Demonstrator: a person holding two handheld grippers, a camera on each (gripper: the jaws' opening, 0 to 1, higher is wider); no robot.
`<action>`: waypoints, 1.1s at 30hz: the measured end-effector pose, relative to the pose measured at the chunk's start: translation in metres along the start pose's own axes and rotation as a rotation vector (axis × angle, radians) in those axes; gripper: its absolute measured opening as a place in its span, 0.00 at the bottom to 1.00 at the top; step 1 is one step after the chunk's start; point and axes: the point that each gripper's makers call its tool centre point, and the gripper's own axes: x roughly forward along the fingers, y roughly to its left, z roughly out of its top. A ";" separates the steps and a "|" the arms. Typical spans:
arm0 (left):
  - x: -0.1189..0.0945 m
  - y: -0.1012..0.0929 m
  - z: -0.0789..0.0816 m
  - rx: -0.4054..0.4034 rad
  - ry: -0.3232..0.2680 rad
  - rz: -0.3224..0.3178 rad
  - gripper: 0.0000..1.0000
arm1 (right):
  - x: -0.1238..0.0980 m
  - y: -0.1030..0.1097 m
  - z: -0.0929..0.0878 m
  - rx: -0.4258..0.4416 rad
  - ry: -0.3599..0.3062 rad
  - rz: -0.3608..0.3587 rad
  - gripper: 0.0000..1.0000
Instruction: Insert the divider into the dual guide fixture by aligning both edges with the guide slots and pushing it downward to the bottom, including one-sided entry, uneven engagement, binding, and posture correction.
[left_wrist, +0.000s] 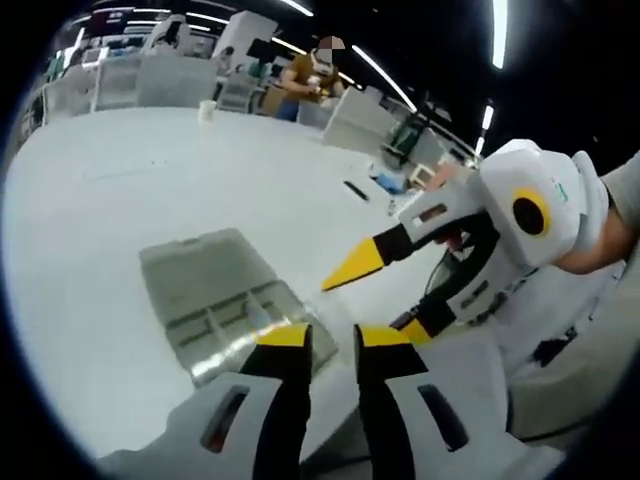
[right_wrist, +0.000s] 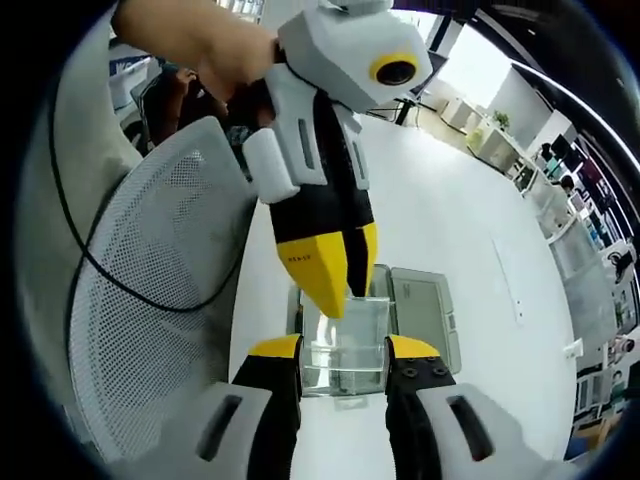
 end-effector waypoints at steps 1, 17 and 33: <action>-0.001 0.000 0.000 -0.010 -0.002 -0.003 0.13 | 0.000 0.000 0.000 -0.002 0.002 0.000 0.28; -0.001 -0.003 0.000 -0.077 -0.010 -0.028 0.09 | -0.001 -0.001 0.004 -0.017 -0.009 -0.015 0.28; -0.001 0.000 -0.003 -0.121 0.000 -0.023 0.06 | 0.001 0.000 0.008 -0.042 -0.017 -0.023 0.28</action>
